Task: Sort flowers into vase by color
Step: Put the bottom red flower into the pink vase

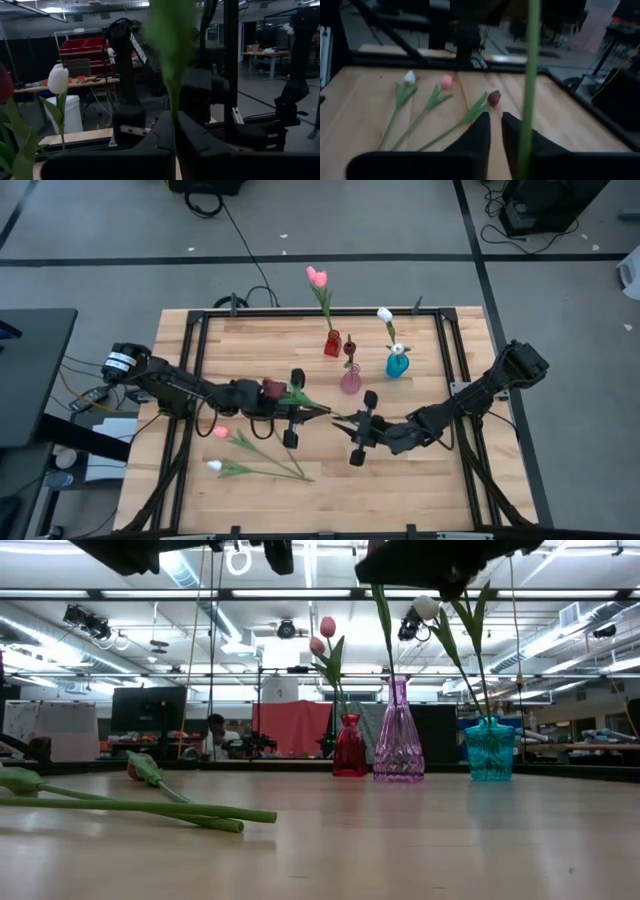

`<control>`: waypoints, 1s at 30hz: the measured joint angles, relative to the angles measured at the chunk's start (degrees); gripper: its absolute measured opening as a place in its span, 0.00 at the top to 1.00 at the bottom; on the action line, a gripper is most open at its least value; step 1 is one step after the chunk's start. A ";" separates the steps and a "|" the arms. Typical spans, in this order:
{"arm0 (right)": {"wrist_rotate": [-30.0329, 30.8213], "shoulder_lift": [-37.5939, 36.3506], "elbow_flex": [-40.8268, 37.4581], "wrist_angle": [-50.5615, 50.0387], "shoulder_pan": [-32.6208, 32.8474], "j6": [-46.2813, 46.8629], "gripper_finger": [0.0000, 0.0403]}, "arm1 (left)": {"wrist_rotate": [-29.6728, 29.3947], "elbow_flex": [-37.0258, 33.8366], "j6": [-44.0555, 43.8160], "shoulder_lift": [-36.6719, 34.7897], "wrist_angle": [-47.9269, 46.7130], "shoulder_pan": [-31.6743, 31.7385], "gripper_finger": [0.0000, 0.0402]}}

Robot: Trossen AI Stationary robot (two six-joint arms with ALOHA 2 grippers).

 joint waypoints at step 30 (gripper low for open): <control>19.87 -20.89 -0.04 -61.87 8.54 36.87 0.60 | -3.02 12.92 1.78 -4.86 -41.79 8.16 1.00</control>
